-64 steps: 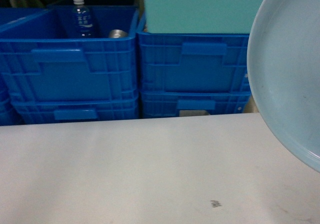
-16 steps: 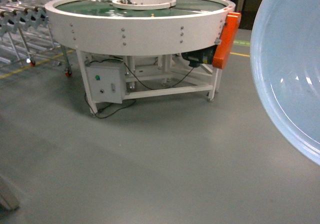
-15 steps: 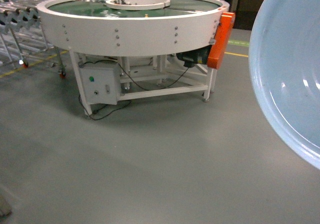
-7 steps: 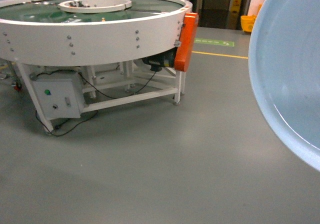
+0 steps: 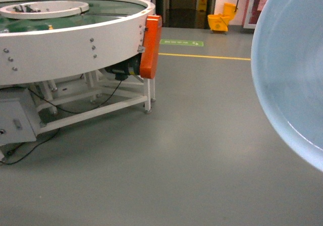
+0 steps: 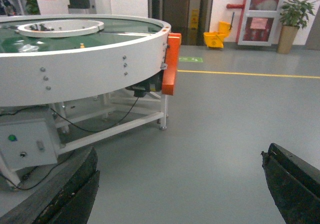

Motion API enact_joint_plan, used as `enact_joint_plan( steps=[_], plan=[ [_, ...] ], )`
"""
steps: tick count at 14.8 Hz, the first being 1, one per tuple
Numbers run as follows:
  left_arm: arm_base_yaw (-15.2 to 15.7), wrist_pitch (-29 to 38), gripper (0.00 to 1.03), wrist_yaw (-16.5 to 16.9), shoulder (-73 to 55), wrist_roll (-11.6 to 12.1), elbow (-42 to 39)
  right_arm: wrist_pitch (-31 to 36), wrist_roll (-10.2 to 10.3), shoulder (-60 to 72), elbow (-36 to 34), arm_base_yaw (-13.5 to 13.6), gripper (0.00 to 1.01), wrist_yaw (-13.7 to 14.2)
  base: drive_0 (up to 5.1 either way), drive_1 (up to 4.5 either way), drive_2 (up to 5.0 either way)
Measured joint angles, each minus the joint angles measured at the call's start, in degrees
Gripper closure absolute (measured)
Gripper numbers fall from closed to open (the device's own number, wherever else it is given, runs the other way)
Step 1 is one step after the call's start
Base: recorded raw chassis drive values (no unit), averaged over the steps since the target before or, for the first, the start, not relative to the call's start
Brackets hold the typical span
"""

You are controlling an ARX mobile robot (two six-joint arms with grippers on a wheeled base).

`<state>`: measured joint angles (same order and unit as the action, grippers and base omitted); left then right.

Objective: Place blue tray on left shelf second layer neatly

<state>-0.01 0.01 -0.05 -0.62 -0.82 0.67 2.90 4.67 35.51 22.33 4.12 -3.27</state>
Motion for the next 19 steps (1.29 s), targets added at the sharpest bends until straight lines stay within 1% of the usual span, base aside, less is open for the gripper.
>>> enact_joint_plan(
  steps=[4,19],
  plan=[
    [0.0,0.1,0.05,0.0,0.0,0.0,0.0,-0.2,0.0,0.1,0.0,0.0,0.99,0.0,-1.6,2.28,-5.4],
    [0.0,-0.2,0.05,0.0,0.0,0.0,0.0,-0.1,0.0,0.0,0.0,0.0,0.99,0.0,-1.5,-1.54,-1.5]
  ],
)
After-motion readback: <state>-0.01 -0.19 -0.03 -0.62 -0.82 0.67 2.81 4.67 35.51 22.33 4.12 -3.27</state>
